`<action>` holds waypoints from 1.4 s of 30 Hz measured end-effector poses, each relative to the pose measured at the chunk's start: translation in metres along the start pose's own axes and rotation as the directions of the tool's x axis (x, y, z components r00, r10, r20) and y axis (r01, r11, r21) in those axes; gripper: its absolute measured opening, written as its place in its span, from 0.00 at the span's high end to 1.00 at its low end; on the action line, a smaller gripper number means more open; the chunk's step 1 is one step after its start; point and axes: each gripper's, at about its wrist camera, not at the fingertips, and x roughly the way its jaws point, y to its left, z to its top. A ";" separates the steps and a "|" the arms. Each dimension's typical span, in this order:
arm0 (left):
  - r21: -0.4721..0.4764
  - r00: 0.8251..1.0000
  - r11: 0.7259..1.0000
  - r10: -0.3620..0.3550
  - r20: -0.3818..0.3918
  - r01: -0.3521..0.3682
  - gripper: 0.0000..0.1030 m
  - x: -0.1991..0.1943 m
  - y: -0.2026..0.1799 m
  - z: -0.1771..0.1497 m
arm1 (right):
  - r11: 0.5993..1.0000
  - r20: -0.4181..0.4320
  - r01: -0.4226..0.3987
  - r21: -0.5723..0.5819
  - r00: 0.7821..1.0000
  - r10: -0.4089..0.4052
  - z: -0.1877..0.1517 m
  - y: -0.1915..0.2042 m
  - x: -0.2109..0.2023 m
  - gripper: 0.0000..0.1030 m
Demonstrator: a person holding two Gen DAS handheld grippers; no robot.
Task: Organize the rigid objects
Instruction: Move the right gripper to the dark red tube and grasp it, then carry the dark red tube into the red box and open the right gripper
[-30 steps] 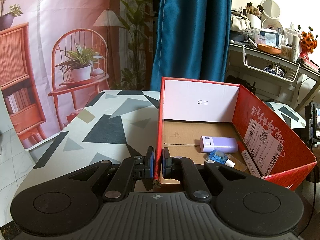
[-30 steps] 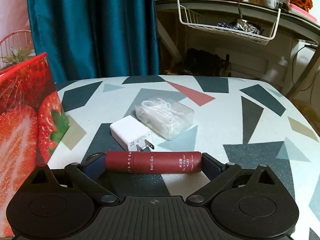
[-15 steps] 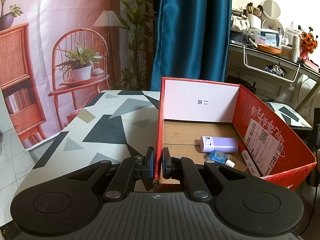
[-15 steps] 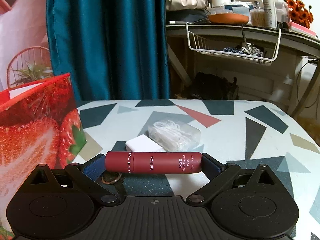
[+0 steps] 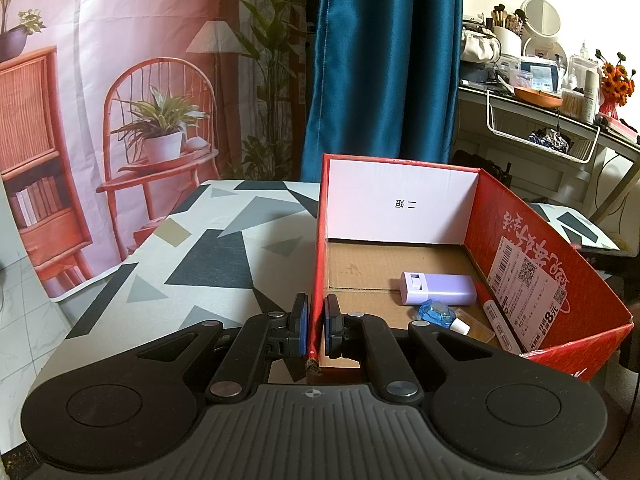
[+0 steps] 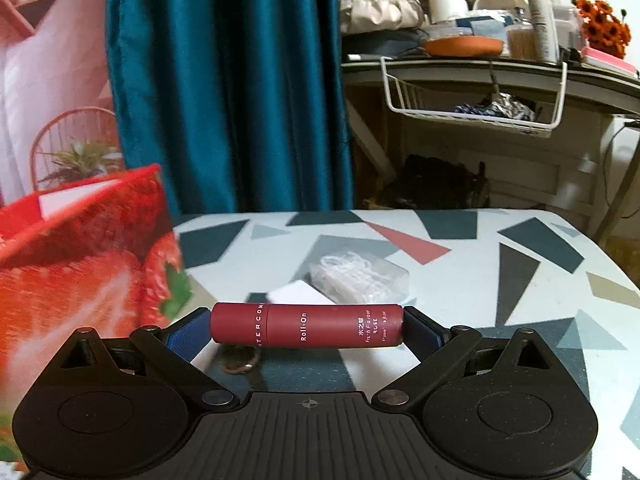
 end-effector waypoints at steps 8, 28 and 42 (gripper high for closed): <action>-0.006 1.000 1.000 0.000 -0.002 0.000 0.91 0.000 0.001 0.001 | 0.972 0.120 -0.209 -0.111 0.968 0.222 0.038 0.032 -0.048 0.05; -0.013 1.000 1.000 -0.007 0.000 0.007 0.91 0.002 0.002 0.000 | 0.799 -0.035 -0.435 -0.415 0.885 0.464 0.036 0.132 -0.068 0.05; -0.016 1.000 1.000 -0.010 0.001 0.010 0.91 0.002 0.001 -0.001 | 0.779 -0.071 -0.436 -0.450 0.887 0.456 0.031 0.145 -0.060 0.05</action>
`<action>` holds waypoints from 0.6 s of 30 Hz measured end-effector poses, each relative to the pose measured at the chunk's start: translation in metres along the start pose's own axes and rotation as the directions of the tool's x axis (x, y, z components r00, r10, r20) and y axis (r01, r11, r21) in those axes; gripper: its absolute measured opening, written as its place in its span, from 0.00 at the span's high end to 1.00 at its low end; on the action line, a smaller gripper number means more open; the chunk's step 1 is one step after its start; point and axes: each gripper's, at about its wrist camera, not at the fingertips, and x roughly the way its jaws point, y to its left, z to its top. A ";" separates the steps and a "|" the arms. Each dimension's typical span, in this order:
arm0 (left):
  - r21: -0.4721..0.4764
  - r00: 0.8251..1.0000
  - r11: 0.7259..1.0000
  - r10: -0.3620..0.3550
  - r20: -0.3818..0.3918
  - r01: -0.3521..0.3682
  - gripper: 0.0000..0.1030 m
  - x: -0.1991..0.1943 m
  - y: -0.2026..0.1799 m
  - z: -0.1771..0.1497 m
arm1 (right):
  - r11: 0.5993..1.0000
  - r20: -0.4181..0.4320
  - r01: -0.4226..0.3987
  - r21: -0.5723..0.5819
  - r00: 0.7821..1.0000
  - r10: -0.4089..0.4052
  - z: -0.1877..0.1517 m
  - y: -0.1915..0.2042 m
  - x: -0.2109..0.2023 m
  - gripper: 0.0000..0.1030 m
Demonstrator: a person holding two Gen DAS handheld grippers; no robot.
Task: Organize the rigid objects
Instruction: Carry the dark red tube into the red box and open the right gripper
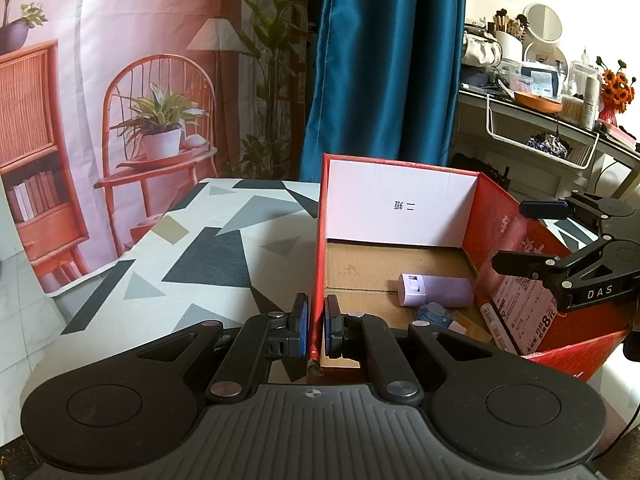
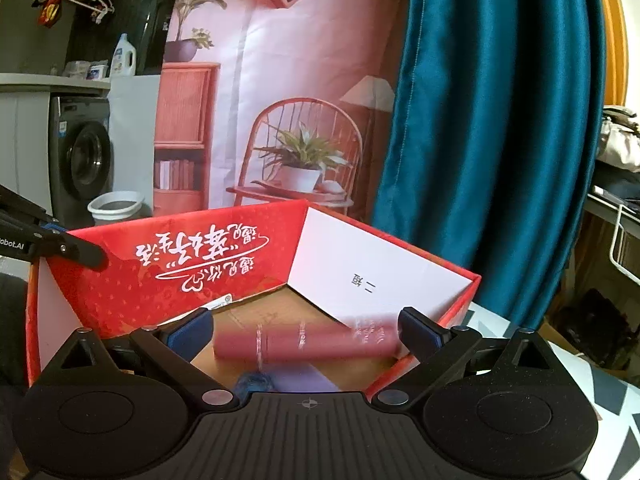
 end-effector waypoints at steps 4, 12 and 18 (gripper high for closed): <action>-0.003 1.000 1.000 -0.002 -0.001 0.002 0.91 0.000 0.000 0.000 | 1.000 0.003 -0.001 0.015 1.000 0.001 0.000 -0.002 -0.001 0.05; -0.003 1.000 1.000 -0.001 -0.003 0.001 0.91 0.000 0.000 0.000 | 0.997 0.055 0.042 0.062 0.997 -0.045 0.001 -0.008 -0.013 0.06; -0.003 1.000 1.000 -0.001 -0.003 0.001 0.91 0.001 0.000 0.000 | 0.983 0.122 0.123 0.137 0.983 -0.140 0.001 -0.025 -0.029 0.06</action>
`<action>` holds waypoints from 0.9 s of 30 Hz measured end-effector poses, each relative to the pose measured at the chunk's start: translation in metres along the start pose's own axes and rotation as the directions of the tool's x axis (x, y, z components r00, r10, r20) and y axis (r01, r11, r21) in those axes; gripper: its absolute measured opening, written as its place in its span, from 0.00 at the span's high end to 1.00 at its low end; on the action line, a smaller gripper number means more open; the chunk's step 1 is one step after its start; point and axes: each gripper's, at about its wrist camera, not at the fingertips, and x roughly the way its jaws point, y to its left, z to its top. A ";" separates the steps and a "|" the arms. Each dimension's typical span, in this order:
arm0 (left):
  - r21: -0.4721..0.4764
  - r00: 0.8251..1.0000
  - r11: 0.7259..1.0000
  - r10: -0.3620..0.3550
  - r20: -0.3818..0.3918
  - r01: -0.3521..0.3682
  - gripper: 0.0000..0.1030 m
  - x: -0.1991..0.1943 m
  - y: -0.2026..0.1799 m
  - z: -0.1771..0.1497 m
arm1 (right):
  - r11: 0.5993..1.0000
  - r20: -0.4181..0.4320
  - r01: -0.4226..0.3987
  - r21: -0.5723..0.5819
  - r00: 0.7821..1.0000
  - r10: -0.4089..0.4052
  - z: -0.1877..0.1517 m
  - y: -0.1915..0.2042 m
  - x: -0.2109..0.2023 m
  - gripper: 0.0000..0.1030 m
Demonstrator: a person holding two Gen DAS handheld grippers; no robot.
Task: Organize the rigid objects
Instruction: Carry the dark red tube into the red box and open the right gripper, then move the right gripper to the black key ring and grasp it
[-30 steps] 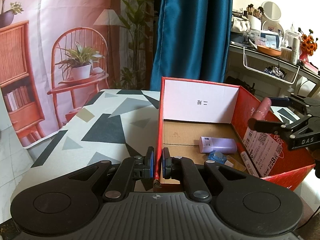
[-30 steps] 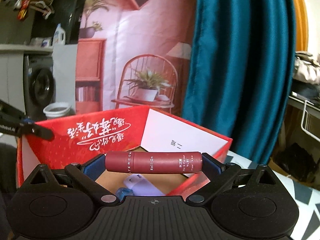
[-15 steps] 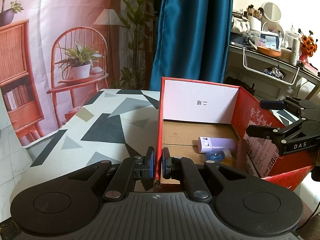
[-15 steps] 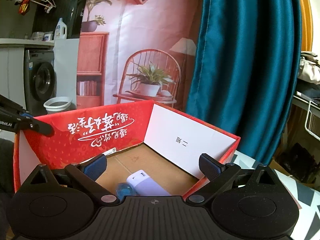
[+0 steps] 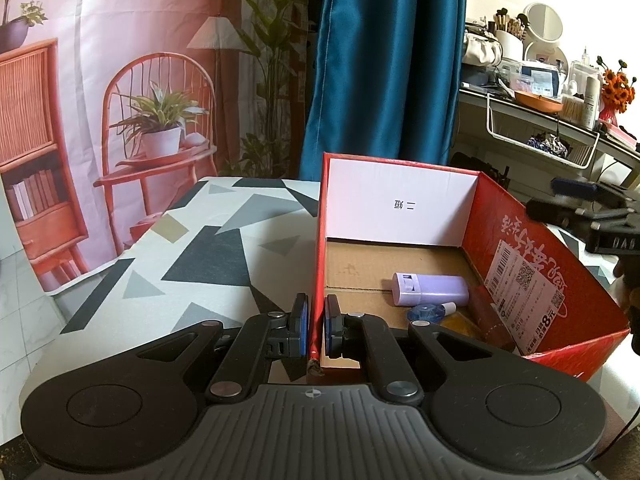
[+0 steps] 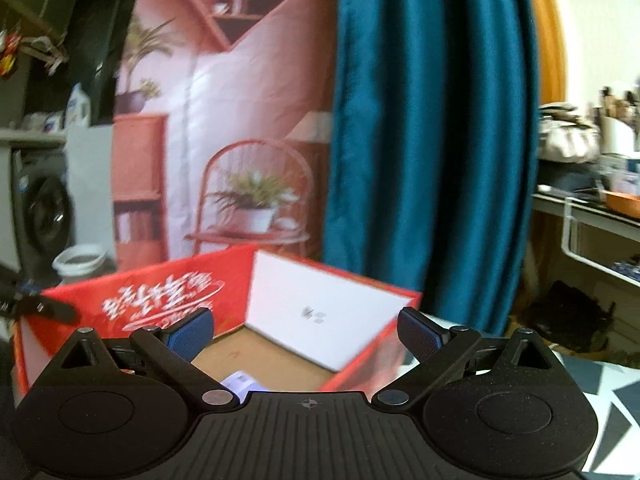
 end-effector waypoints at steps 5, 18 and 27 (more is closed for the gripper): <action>-0.001 1.000 1.000 0.000 -0.001 0.000 0.91 0.000 0.000 0.000 | 0.994 0.030 0.087 0.071 0.996 -0.089 -0.004 -0.024 -0.008 0.06; -0.001 1.000 1.000 0.007 -0.014 -0.007 0.91 0.002 0.000 0.000 | 0.939 -0.152 0.313 0.140 0.944 -0.292 -0.067 -0.085 0.002 0.07; 0.002 1.000 1.000 0.007 -0.015 -0.007 0.91 0.003 0.000 0.000 | 0.929 -0.284 0.341 0.144 0.913 -0.292 -0.097 -0.088 0.026 0.27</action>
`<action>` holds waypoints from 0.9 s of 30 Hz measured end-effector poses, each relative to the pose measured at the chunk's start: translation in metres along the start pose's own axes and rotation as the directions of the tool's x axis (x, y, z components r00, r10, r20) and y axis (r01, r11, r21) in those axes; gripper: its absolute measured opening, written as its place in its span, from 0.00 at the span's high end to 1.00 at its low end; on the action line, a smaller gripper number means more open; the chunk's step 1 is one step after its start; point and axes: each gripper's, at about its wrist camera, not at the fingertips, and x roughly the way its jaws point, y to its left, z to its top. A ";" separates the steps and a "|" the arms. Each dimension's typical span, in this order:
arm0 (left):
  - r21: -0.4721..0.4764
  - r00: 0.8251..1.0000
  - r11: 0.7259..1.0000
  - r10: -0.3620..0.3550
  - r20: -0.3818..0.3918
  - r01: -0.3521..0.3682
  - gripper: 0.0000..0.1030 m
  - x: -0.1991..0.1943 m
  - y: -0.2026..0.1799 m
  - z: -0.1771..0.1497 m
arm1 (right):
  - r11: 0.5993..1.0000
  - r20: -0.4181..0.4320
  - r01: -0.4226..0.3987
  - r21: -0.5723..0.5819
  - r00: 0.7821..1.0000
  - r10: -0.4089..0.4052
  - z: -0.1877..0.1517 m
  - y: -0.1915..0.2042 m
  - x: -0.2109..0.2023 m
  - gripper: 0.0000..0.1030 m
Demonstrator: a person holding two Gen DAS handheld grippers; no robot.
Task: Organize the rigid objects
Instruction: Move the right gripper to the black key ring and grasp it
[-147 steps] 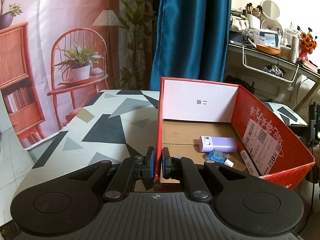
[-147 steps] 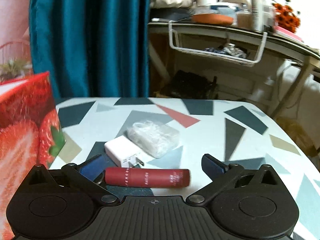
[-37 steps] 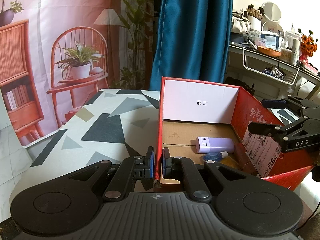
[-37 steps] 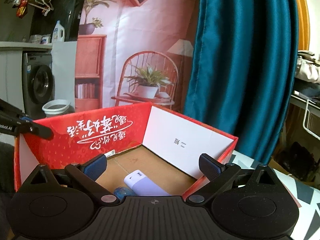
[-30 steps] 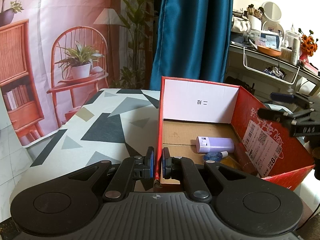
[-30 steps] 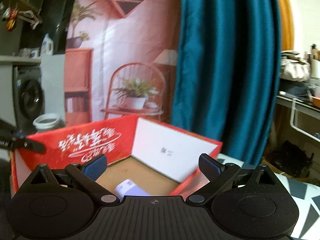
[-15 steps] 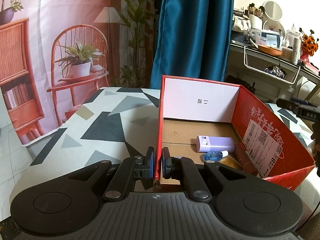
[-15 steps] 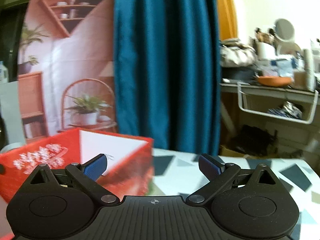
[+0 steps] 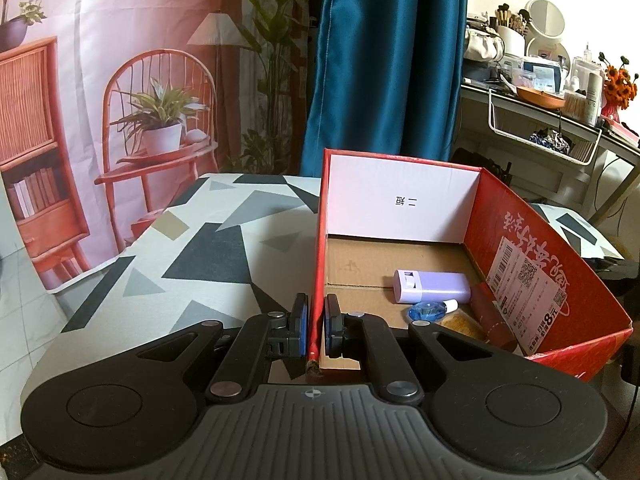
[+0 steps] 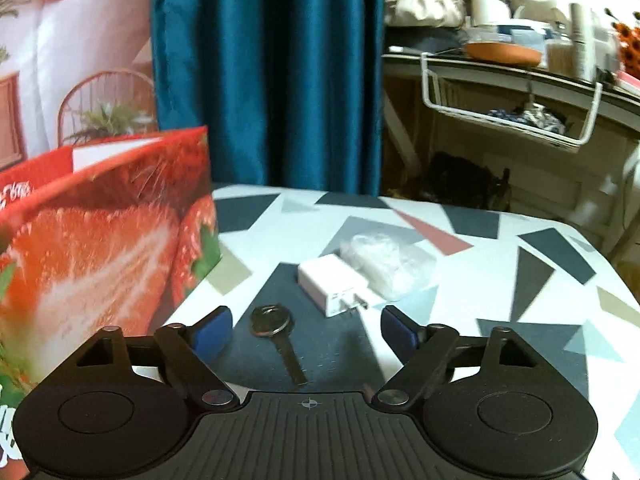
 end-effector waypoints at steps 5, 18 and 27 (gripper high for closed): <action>0.001 1.000 1.000 0.000 0.000 0.000 0.91 0.000 0.000 0.000 | 0.997 -0.040 -0.039 -0.071 0.999 0.036 0.008 0.014 0.015 0.41; 0.014 1.000 1.000 0.008 0.000 -0.008 0.91 0.000 -0.001 0.000 | 0.995 -0.160 -0.088 -0.049 0.984 0.079 0.017 0.019 0.058 0.46; 0.016 1.000 1.000 0.011 -0.002 -0.011 0.91 0.001 -0.002 0.001 | 0.995 -0.142 -0.096 -0.028 0.986 0.091 0.012 0.013 0.051 0.56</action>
